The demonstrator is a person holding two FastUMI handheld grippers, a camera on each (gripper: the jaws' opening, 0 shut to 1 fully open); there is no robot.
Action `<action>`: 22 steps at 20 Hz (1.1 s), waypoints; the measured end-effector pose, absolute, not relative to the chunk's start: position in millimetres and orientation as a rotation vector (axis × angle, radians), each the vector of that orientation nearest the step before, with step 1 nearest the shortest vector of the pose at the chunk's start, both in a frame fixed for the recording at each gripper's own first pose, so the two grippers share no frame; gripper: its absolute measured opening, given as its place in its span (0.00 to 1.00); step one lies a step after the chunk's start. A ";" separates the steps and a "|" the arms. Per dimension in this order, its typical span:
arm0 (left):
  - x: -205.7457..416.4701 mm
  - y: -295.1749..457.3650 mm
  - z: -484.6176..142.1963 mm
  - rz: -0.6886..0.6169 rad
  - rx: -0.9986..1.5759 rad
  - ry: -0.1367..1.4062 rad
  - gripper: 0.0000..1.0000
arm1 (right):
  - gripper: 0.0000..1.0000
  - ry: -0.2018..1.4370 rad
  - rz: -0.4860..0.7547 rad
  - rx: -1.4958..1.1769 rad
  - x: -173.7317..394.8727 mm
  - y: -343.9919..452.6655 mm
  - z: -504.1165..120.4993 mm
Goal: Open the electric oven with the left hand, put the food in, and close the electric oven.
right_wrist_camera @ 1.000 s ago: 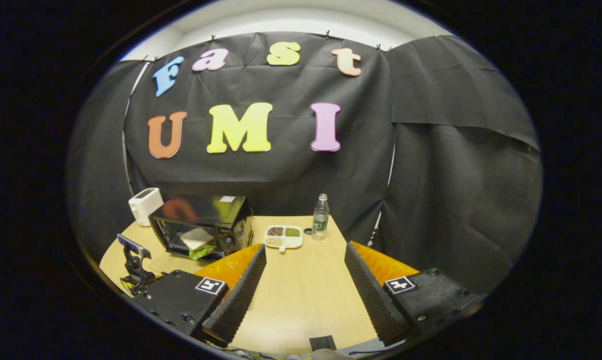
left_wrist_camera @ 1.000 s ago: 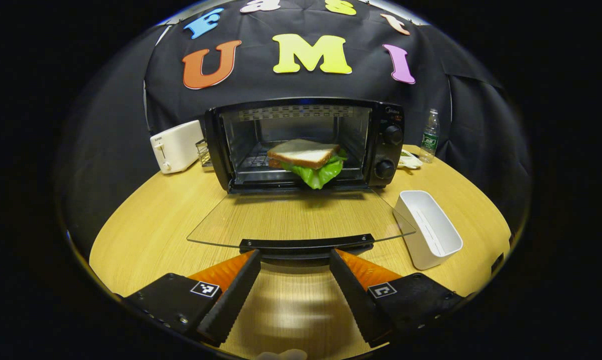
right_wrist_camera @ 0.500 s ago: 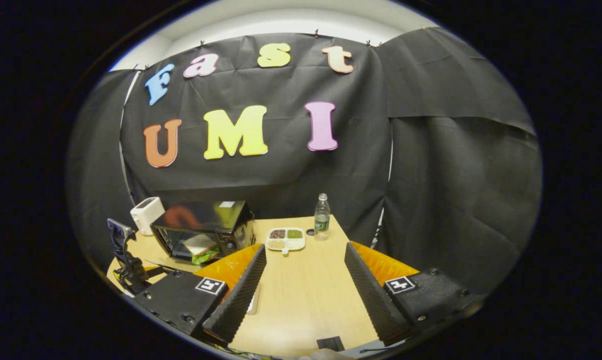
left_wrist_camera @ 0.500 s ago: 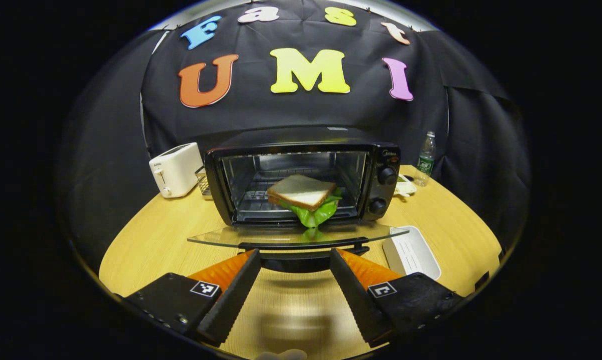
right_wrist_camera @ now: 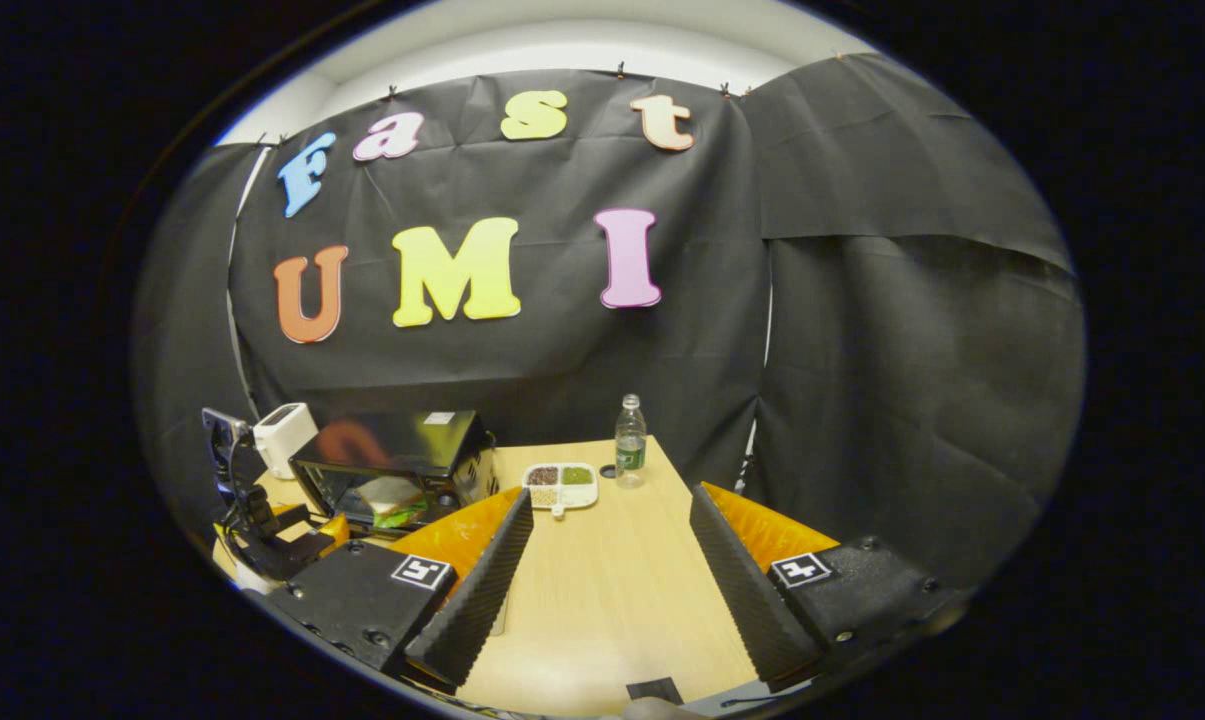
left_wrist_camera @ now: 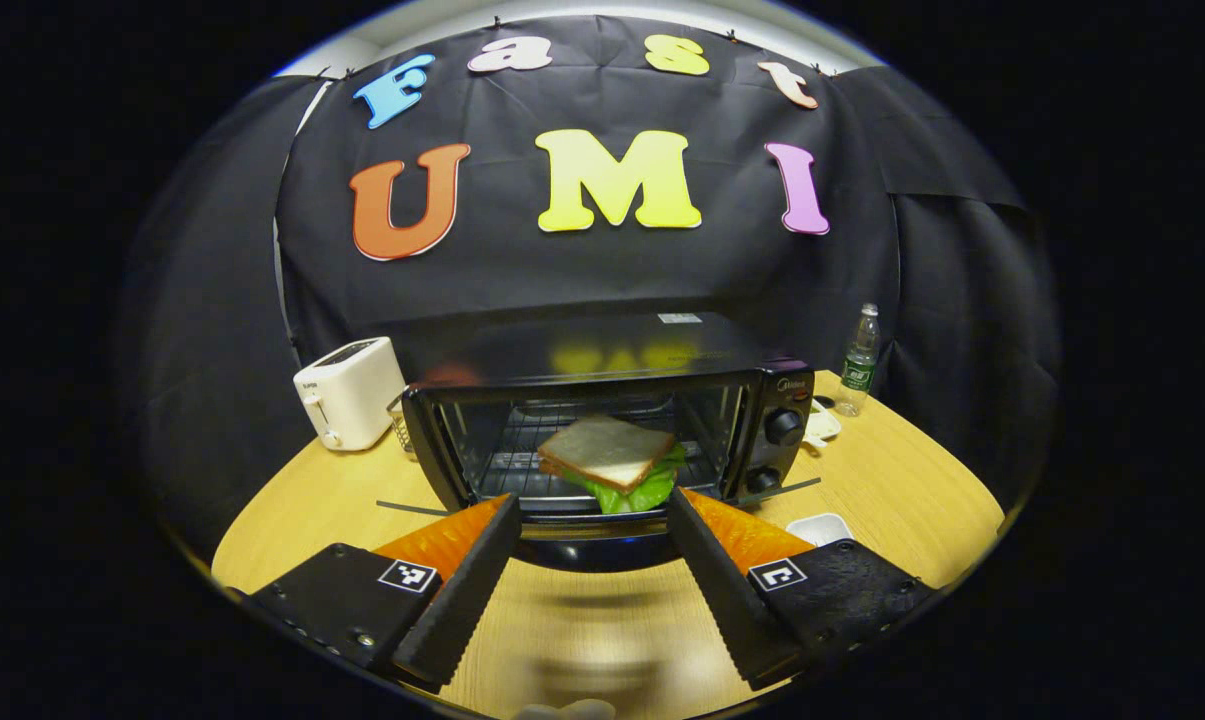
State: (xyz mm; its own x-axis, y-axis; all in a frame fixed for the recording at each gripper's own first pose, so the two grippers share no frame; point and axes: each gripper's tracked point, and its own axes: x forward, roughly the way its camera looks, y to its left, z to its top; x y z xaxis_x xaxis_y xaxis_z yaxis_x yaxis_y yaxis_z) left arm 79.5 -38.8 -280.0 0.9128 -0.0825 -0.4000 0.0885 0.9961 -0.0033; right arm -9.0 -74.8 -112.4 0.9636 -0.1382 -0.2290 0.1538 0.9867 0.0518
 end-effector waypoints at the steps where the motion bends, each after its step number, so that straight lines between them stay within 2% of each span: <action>1: 83.2 -38.9 -278.1 -0.088 0.012 0.406 0.97 | 0.96 0.227 -0.151 0.065 -7.8 -75.2 -111.5; 2: 88.1 -39.1 -275.4 -0.086 0.010 0.396 0.97 | 1.00 0.223 -0.150 0.064 -6.2 -75.1 -111.1; 3: 92.4 -40.1 -272.8 -0.083 0.008 0.390 0.97 | 0.96 0.228 -0.151 0.066 -4.7 -74.1 -111.3; 5: 102.7 -40.1 -267.3 -0.082 0.015 0.366 0.97 | 0.95 0.235 -0.143 0.069 -3.3 -69.5 -112.0; 7: 115.5 -41.0 -261.7 -0.082 0.024 0.341 0.97 | 0.96 0.235 -0.141 0.066 1.3 -68.5 -112.0; 8: 122.3 -40.7 -259.4 -0.083 0.028 0.338 0.97 | 1.00 0.238 -0.143 0.064 3.4 -67.1 -111.4; 11: 141.3 -41.0 -254.3 -0.076 0.018 0.330 0.97 | 1.00 0.240 -0.144 0.062 6.3 -66.4 -111.1; 12: 147.5 -40.5 -252.7 -0.072 0.024 0.323 0.97 | 0.96 0.242 -0.142 0.063 7.2 -64.2 -110.8; 13: 154.1 -40.0 -251.4 -0.070 0.027 0.324 0.97 | 1.00 0.243 -0.142 0.062 7.9 -63.7 -111.3; 14: 159.1 -39.7 -250.8 -0.069 0.030 0.322 0.98 | 0.96 0.244 -0.143 0.061 8.9 -64.3 -110.9; 19: 174.6 -40.1 -248.9 -0.078 0.050 0.306 0.98 | 0.96 0.250 -0.144 0.065 13.5 -64.1 -112.3; 20: 176.5 -40.4 -248.4 -0.079 0.058 0.304 0.98 | 1.00 0.255 -0.145 0.068 13.5 -63.8 -112.8; 22: 177.7 -40.2 -249.2 -0.080 0.061 0.306 0.98 | 1.00 0.261 -0.143 0.067 14.5 -63.3 -114.6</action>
